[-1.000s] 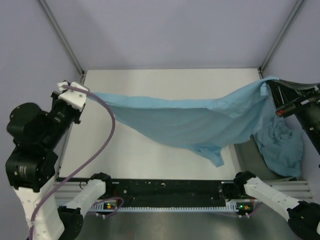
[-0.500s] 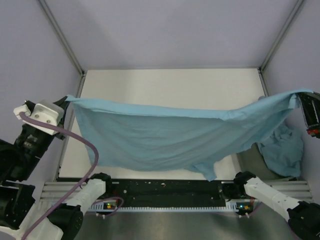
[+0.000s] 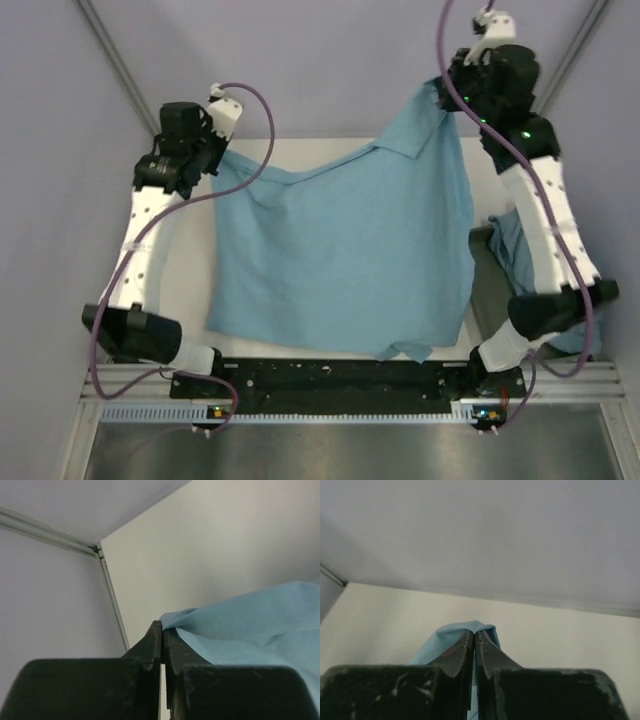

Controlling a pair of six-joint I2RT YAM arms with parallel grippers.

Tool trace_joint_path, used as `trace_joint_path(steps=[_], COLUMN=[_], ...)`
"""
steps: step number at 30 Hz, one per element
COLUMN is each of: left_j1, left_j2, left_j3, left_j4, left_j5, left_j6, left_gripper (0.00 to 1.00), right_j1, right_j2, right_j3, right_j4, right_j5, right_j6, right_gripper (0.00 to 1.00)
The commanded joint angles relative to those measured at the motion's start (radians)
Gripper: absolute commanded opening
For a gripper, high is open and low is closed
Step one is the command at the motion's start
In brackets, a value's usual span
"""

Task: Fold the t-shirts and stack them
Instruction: Flatten out the tshirt

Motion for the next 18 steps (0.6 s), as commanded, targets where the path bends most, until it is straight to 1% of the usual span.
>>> trace_joint_path(steps=[1,4,6,11,15,16,18], left_j1=[0.008,0.012,0.017,0.031,0.031,0.031,0.031], left_j2=[0.162,0.332,0.464,0.730,0.890,0.925,0.979], left_j3=[-0.023,0.010,0.066,0.252,0.407,0.442,0.494], left_j4=[0.252,0.310,0.339,0.369,0.398,0.413,0.450], left_j5=[-0.057,-0.060,-0.079,-0.128,-0.152,-0.164,-0.207], left_j6=[-0.016,-0.045,-0.066,-0.103,-0.089,-0.083,-0.077], left_gripper=[0.00,0.00,0.00,0.00,0.00,0.00,0.00], right_j1=[-0.049,-0.058,-0.065,-0.131,-0.185,-0.190,-0.194], right_j2=[0.231,0.418,0.530,0.791,0.909,0.941,0.993], right_j3=[-0.014,-0.009,0.015,0.167,0.207,0.216,0.258], right_j4=[0.198,0.314,0.377,0.450,0.563,0.632,0.672], right_j5=[-0.092,-0.202,-0.247,-0.284,-0.321,-0.318,-0.304], right_j6=[0.027,0.004,0.023,0.184,0.332,0.361,0.384], right_gripper=[0.00,0.00,0.00,0.00,0.00,0.00,0.00])
